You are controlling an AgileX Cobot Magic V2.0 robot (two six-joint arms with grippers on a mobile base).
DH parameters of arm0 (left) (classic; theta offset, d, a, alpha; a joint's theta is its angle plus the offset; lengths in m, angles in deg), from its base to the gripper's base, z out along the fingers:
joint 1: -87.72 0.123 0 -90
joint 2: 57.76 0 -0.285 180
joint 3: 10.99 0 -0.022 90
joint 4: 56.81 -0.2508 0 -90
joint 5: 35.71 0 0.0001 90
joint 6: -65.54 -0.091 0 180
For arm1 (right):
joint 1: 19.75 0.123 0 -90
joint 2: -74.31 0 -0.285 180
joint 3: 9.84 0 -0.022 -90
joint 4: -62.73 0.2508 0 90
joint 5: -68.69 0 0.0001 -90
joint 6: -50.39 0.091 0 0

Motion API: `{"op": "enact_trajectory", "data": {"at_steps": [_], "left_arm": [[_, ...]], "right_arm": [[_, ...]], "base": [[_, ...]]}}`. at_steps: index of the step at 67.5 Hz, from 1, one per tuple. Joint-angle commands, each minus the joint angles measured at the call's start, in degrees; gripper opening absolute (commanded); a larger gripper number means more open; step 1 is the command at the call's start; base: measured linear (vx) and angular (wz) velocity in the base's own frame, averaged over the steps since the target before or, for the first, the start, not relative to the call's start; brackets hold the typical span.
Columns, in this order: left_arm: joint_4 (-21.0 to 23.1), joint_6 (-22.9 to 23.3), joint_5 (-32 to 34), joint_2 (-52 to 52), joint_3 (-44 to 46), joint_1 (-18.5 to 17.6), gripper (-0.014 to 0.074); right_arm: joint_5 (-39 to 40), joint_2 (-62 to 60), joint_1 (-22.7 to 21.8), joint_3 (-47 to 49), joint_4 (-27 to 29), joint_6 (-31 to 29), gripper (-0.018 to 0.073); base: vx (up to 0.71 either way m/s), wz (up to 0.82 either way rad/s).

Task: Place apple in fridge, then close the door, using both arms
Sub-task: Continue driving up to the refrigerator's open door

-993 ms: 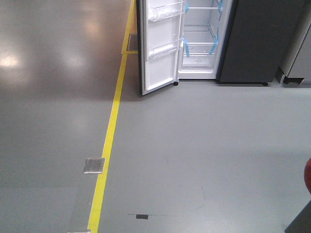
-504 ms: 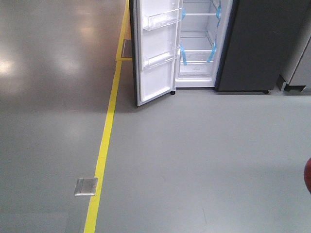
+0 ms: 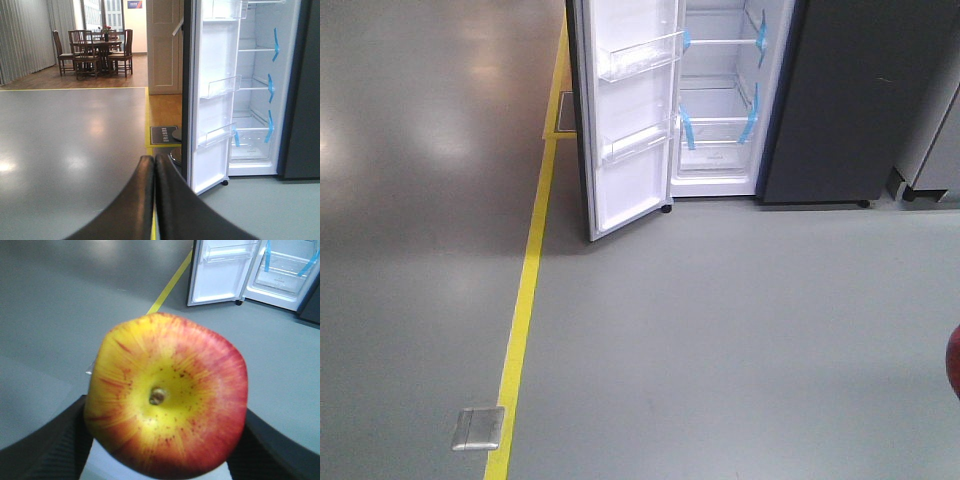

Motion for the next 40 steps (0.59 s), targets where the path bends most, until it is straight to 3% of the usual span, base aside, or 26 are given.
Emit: {"op": "enact_trajectory", "data": {"at_steps": [1, 40], "left_arm": [[0.37, 0.54, 4.26, -0.87, -1.61, -0.05, -0.0006], [0.37, 0.54, 4.26, -0.87, -1.61, -0.05, -0.0006]], "right_arm": [[4.57, 0.56, -0.06, 1.45, -0.12, -0.51, 0.036], [4.57, 0.56, -0.06, 1.45, -0.12, -0.51, 0.036]], "base": [[0.22, -0.05], [0.19, -0.04]]}}
